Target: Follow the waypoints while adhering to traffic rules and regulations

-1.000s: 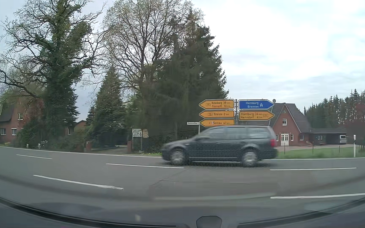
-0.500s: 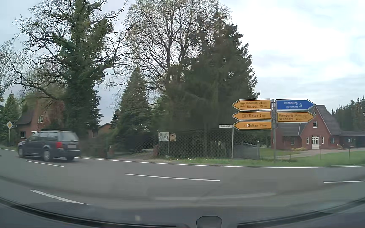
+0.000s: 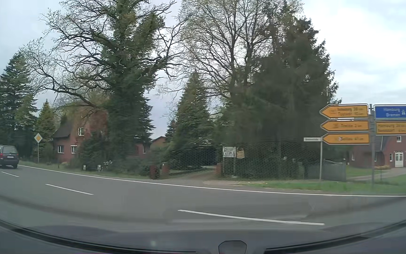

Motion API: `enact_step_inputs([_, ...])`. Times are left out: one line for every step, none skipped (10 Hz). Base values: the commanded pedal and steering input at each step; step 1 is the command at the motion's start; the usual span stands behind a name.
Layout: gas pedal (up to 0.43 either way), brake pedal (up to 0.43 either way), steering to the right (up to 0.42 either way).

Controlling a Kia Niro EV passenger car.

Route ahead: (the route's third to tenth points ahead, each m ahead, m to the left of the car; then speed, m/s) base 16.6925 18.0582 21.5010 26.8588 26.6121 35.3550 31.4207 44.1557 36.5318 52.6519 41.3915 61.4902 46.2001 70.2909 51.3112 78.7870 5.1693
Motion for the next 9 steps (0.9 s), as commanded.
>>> enact_step_inputs([0.409,0.000,-0.343])
enact_step_inputs([0.409,0.000,-0.346])
enact_step_inputs([0.409,0.000,-0.348])
enact_step_inputs([0.398,0.000,-0.354])
enact_step_inputs([0.378,0.000,-0.352])
enact_step_inputs([0.378,0.000,-0.346])
enact_step_inputs([0.378,0.000,-0.339])
enact_step_inputs([0.378,0.000,-0.327])
enact_step_inputs([0.378,0.000,-0.317])
